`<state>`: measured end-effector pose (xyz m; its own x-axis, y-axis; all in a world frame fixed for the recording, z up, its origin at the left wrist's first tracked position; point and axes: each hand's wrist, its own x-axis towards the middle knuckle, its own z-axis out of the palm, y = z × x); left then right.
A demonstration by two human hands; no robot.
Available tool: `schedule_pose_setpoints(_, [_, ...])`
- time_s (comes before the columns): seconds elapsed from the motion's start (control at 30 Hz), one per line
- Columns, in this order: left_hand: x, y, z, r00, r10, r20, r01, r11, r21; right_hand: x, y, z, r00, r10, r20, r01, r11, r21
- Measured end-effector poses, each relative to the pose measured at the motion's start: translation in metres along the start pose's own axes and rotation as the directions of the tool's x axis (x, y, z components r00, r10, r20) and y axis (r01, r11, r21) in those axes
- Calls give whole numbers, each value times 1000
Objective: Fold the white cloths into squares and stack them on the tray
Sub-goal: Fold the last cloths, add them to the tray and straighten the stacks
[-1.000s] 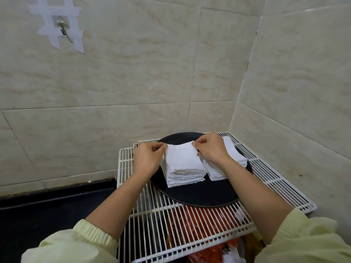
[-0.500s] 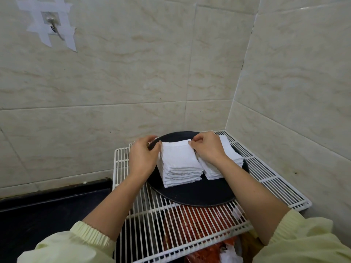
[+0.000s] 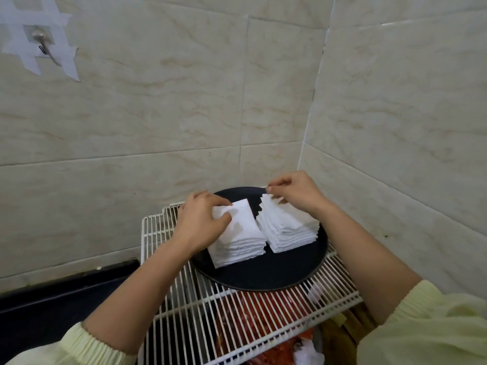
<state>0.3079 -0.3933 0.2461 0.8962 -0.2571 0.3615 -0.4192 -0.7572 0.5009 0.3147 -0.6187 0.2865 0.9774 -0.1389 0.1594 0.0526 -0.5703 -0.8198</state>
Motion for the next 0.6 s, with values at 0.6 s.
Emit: schedule_pose_setpoints(0.6, [22, 104, 104, 843, -318, 435, 538, 517, -666, -6, 90, -42, 901, 337, 275, -431, 780, 455])
